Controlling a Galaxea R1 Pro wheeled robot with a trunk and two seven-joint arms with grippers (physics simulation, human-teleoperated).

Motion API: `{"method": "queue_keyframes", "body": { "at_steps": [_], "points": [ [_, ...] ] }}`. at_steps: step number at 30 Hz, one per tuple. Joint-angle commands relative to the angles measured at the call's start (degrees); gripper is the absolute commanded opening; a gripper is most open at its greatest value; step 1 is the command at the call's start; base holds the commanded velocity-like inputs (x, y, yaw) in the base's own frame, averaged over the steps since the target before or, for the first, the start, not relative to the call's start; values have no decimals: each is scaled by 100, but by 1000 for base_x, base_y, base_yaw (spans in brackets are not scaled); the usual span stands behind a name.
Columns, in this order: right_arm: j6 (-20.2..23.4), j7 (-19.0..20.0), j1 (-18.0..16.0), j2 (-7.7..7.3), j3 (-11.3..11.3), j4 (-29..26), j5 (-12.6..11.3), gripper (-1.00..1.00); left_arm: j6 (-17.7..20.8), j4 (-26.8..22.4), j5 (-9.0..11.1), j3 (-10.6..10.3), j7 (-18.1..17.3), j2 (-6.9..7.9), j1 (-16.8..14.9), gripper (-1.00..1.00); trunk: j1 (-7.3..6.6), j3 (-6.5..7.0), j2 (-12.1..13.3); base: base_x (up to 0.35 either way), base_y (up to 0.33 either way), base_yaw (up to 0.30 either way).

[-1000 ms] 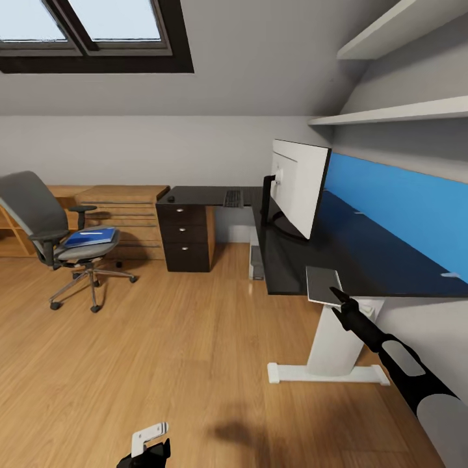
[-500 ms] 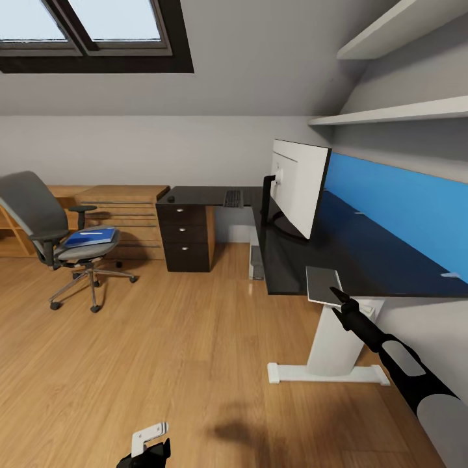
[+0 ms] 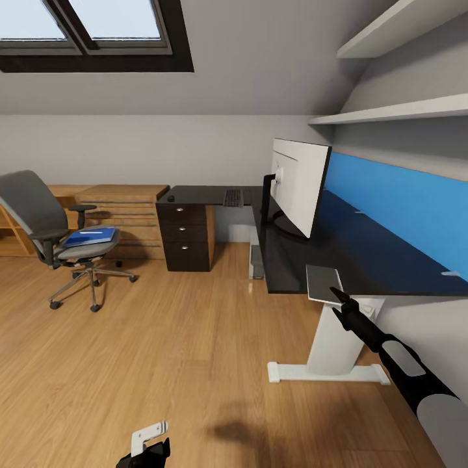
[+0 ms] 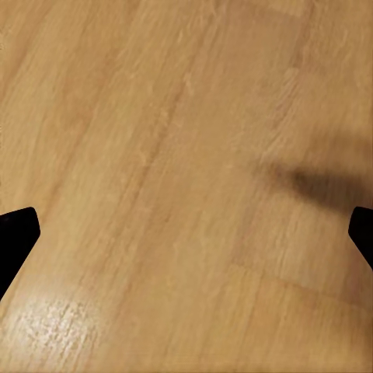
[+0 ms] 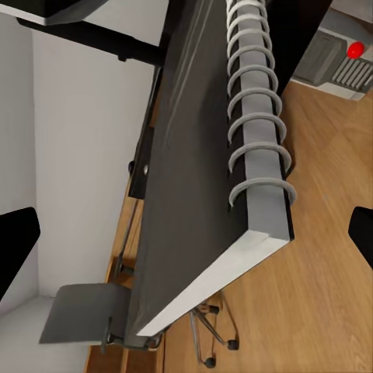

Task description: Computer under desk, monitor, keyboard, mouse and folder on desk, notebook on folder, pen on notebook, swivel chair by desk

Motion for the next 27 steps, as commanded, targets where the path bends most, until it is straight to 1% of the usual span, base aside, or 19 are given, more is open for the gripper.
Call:
{"method": "queue_keyframes", "body": {
  "at_steps": [1, 16, 22, 27],
  "points": [
    [14, 7, -4, -6, 26, 5, -58, 100, 19, -13, 26, -31, 49, 8, -4, 100, -1, -6, -3, 0, 0, 0],
    [14, 10, -4, -12, 23, 0, -58, 100, 17, -10, 24, -26, 24, 16, -4, 100, -1, -6, -3, 2, 0, 0],
    [14, 6, -4, -15, 23, 0, -58, 100, 13, -6, 17, -35, 8, 19, -4, 100, -1, -6, -3, 129, 21, 0],
    [14, 3, -4, -15, 23, 0, -58, 100, 18, -5, 27, -39, 8, 17, -4, 100, -1, -6, -3, 43, 7, 0]
  ]
}}
